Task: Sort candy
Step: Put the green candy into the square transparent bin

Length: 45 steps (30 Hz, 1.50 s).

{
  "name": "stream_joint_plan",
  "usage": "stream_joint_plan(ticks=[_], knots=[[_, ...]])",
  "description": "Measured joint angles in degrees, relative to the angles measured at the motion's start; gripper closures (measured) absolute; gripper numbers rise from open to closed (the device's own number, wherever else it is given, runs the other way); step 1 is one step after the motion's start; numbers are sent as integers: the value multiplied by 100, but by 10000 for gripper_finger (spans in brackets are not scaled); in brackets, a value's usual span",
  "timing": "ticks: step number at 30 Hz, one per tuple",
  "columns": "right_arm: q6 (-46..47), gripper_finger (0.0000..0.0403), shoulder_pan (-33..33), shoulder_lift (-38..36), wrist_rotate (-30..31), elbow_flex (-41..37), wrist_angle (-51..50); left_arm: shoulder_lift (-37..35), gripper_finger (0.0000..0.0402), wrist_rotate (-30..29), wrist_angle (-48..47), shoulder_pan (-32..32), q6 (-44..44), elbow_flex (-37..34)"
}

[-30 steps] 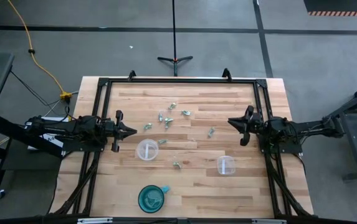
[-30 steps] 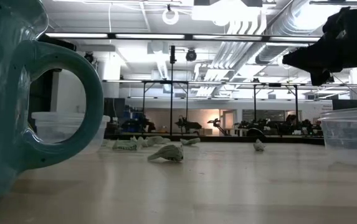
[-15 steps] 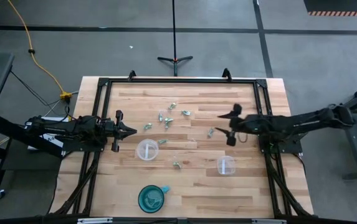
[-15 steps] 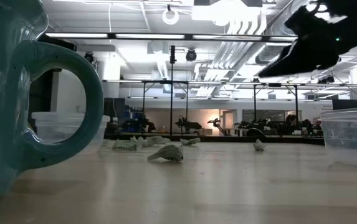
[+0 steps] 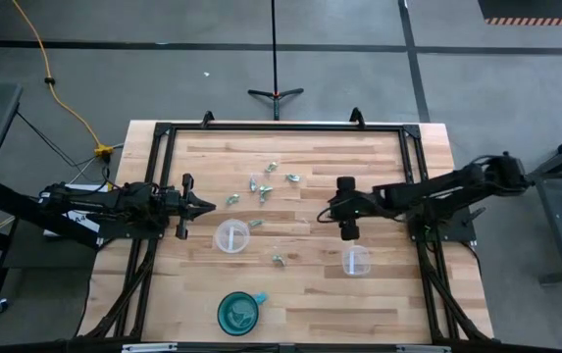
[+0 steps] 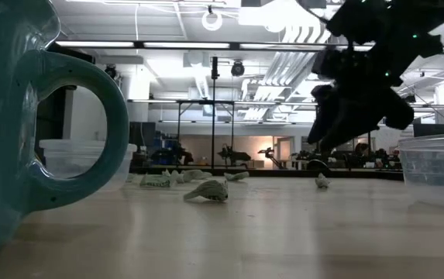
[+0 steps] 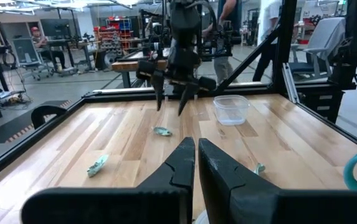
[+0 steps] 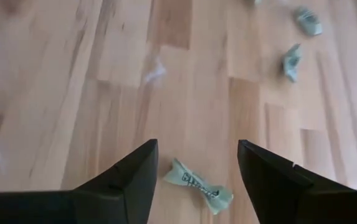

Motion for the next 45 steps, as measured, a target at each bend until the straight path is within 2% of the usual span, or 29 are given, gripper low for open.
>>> stream_joint_plan(ticks=[8, 15, 19, 25, 31, 37, 40, 43, 45], knots=[[-473, 210, -341, 721, -224, 413, -681, 0, 346, 0, -6, 0, 0, 0], [-874, 210, -621, 1130, -562, 471, -717, 0, 346, 2, -6, 0, 0, 0], [-916, 224, -744, 1286, -820, 480, -744, 0, 346, 2, -6, 0, 0, 0], [-765, 283, -765, 1343, -887, 484, -774, 0, 346, 4, -6, 0, 0, 0], [-788, 387, -710, 1324, -816, 508, -992, 0, 346, 4, -5, 0, 0, 0], [-706, 392, -728, 1070, -733, 1172, -1730, 0, 346, 4, -4, 0, 0, 0], [-416, 399, -715, 860, -1337, 1714, -2493, 0, 346, 4, -4, 0, 0, 0], [314, 398, -673, 665, -2466, 2146, -2887, 0, 346, 4, -6, 0, 0, 0], [676, 401, -503, 542, -2965, 2281, -3117, -1, 346, 4, -4, 0, 0, 0]])
